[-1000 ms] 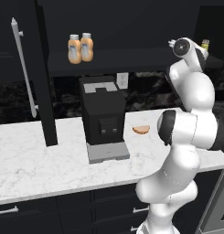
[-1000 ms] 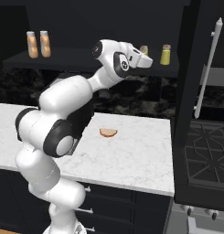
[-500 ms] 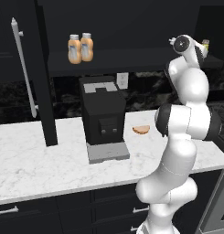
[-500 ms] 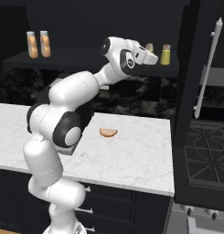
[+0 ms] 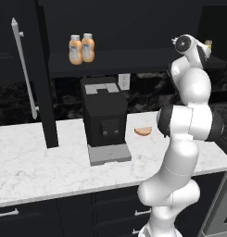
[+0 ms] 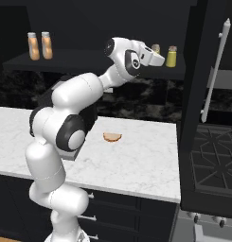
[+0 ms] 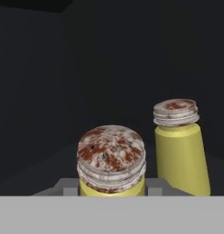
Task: Put the shaker and condiment bottle from the counter next to their counterparts in the cabinet.
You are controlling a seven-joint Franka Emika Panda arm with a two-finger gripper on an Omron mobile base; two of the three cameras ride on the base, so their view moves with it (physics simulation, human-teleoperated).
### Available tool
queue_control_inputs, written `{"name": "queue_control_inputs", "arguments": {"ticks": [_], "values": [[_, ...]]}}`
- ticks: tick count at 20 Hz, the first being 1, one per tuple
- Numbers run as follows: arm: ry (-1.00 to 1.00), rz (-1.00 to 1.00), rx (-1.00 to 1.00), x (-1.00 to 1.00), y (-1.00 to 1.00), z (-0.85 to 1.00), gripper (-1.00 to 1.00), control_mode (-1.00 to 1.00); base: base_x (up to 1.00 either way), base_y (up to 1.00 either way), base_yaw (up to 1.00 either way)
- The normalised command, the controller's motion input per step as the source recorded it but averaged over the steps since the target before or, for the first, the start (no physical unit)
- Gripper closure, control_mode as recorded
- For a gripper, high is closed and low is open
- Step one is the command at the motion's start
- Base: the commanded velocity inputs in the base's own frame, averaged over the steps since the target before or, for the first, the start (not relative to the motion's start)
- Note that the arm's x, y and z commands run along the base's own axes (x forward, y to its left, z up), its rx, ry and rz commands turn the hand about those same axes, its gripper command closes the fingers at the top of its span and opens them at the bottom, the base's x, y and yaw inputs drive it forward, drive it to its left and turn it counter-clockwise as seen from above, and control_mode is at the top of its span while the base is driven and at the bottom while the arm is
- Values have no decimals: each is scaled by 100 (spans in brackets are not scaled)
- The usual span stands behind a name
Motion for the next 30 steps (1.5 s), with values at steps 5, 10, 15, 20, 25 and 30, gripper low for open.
{"name": "queue_control_inputs", "arguments": {"ticks": [5,10,15,20,25,30], "values": [[0,-4,0,39,-23,-23,100,-100,0,0,0],[6,-4,0,43,-26,-20,100,-100,0,0,0],[12,-4,1,46,-31,-18,100,-100,0,0,0],[10,-4,1,48,-36,-20,100,-100,0,0,0],[8,-3,0,56,-35,-24,100,-100,0,0,0],[8,-3,0,57,-31,-28,-100,-100,0,0,0]]}}
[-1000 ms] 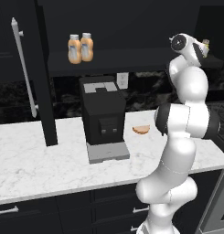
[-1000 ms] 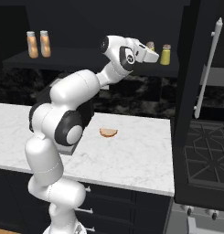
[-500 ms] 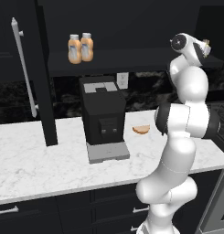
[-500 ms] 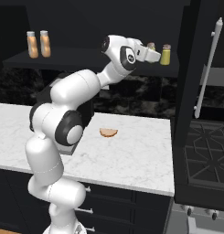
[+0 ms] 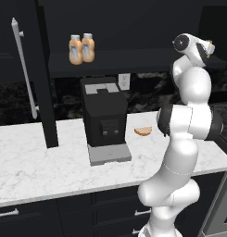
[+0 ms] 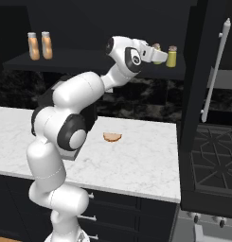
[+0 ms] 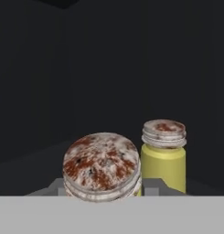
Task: Put the shaker and condiment bottle from the counter next to their counterparts in the cabinet.
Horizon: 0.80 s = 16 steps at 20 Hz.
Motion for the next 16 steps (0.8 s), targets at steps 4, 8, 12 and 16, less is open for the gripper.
{"name": "queue_control_inputs", "arguments": {"ticks": [4,8,12,16], "values": [[5,-2,0,38,-25,-26,-100,-100,0,0,0],[2,-2,3,9,-16,-5,-100,-100,0,0,0],[0,-1,1,-28,0,0,-100,-100,0,0,0],[-1,0,0,-88,15,11,-100,-100,0,0,0]]}}
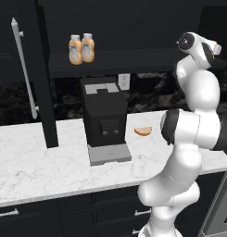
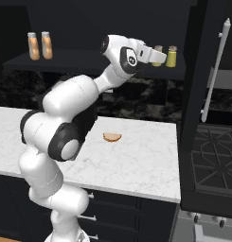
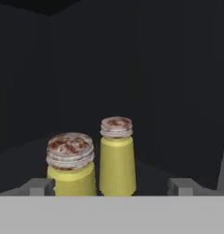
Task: Put the shaker and condiment bottle from the counter next to their counterparts in the cabinet.
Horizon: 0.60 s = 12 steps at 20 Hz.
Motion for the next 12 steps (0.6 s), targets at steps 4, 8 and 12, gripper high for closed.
{"name": "queue_control_inputs", "arguments": {"ticks": [4,8,12], "values": [[-3,0,0,-97,24,19,-100,-100,0,0,0],[-1,0,0,-79,49,7,-100,-100,0,0,0],[0,6,0,-74,71,0,-100,-100,0,0,0]]}}
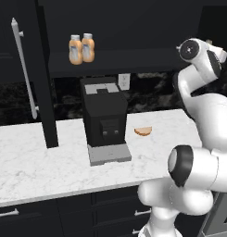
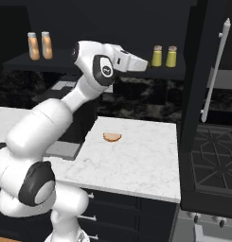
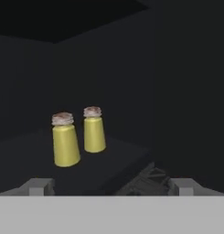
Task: Put the shaker and condiment bottle from the counter next to their counterparts in the cabinet.
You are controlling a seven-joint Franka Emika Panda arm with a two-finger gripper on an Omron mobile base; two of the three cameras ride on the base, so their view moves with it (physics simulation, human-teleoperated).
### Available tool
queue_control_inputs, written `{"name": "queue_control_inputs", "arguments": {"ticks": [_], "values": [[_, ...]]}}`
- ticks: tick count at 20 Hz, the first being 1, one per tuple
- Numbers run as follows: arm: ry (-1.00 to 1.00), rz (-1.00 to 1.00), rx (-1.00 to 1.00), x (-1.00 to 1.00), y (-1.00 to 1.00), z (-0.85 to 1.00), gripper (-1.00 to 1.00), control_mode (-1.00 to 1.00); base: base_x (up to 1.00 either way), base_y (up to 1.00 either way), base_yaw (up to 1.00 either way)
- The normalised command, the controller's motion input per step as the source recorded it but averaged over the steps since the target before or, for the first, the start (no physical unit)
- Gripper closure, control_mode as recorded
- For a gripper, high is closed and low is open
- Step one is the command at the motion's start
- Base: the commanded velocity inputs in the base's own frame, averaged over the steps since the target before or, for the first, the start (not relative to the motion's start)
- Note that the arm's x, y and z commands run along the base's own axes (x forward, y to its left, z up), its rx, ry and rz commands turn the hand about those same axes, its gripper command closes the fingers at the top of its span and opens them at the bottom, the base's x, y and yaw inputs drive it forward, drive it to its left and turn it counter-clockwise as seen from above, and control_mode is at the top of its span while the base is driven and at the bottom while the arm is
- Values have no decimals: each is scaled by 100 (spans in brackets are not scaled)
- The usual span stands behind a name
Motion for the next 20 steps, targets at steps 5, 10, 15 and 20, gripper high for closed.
{"name": "queue_control_inputs", "arguments": {"ticks": [5,10,15,20], "values": [[0,10,0,-95,80,0,-100,-100,0,0,0],[-4,9,0,-100,77,0,-100,-100,0,0,0],[-5,8,0,-100,77,0,-100,-100,0,0,0],[-3,5,0,-100,76,0,-100,-100,0,0,0]]}}
